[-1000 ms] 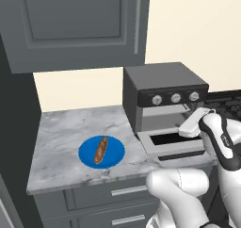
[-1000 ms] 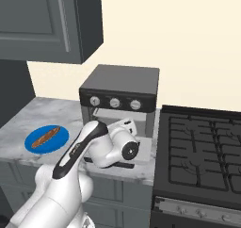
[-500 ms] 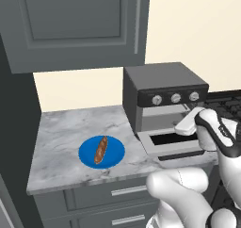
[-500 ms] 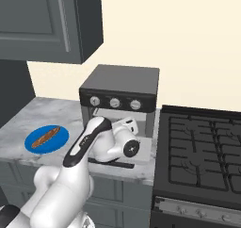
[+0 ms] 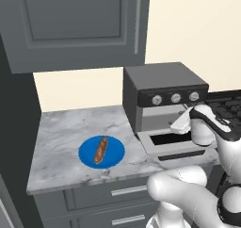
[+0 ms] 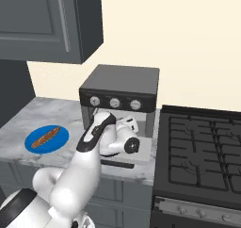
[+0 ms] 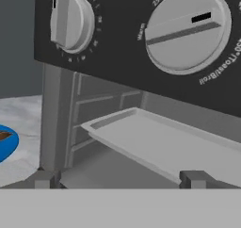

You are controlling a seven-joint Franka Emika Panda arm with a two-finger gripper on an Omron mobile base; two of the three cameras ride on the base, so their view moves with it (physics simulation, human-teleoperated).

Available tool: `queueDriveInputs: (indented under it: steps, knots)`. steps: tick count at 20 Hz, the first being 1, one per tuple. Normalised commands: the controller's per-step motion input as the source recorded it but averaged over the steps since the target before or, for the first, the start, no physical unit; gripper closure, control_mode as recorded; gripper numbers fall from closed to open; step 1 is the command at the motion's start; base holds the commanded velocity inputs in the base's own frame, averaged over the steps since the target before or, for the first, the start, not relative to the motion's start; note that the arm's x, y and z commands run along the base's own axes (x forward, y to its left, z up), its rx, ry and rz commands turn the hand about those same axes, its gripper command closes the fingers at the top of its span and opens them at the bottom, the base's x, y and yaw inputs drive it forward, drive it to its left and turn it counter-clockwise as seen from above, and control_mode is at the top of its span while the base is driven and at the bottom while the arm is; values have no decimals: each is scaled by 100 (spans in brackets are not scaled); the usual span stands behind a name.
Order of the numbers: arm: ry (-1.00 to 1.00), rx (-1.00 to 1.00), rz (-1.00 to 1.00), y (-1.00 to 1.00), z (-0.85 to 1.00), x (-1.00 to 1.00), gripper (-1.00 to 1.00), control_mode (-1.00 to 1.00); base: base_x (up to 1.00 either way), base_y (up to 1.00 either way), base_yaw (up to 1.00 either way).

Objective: Pull the toaster oven rack outwards. Pick up the baguette from the plate and place it on the toaster oven rack. Close the toaster oven door fully and set the temperature to the lowest setting.

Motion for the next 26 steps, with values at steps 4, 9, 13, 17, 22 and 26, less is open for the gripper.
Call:
queueDriveInputs:
  steps: [4,9,13,17,22,26]
  knots:
    - [-3,0,4,0,-6,30,-100,-100,0,0,0]
    - [-6,0,5,0,-2,26,-100,-100,0,0,0]
    - [-3,-2,2,0,-16,20,-100,-100,0,0,0]
    - [-2,-3,2,0,-18,22,-100,-100,0,0,0]
    - [-2,-3,3,0,-12,24,-100,-100,0,0,0]
    - [-1,-2,3,0,-12,27,-100,-100,0,0,0]
